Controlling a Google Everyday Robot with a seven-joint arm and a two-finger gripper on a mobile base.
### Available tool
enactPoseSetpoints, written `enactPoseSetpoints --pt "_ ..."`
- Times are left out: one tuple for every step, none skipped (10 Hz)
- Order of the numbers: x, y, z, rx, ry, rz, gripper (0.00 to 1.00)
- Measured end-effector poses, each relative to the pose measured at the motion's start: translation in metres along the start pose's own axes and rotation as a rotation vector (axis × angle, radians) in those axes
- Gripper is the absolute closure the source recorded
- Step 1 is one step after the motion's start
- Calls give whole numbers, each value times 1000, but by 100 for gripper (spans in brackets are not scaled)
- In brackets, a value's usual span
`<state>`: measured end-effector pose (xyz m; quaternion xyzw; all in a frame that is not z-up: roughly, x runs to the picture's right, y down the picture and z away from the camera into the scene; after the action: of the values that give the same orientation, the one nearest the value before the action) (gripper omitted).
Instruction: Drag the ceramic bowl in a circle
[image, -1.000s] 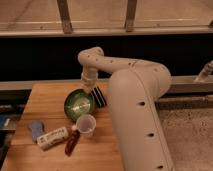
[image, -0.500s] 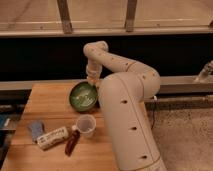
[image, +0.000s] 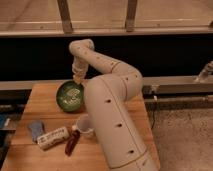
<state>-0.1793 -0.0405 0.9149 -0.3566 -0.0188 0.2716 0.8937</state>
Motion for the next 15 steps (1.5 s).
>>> enactPoseSetpoints --pt "-2 13 -2 -8 -3 -26 100" --pt "-1 27 -4 -14 -3 -50 100" --pt "8 34 -8 -18 3 -63 100" --pt "21 36 -10 -19 11 -59 100" --pt "36 35 -13 -18 18 -42 100" --pt "53 33 -15 -13 24 -13 100" --pt "65 27 -17 -8 22 17 100" --pt "74 18 -18 -6 8 47 98" --pt "79 6 -19 -10 -11 79 90" --pt "79 -1 -18 -14 -24 92 80" --pt "73 -1 -15 -24 -35 91 71" --pt "65 0 -12 -31 -46 88 61" --pt "57 1 -9 -39 -56 82 49" --pt "54 1 -9 -42 -62 79 41" --pt "50 1 -8 -47 -68 73 29"
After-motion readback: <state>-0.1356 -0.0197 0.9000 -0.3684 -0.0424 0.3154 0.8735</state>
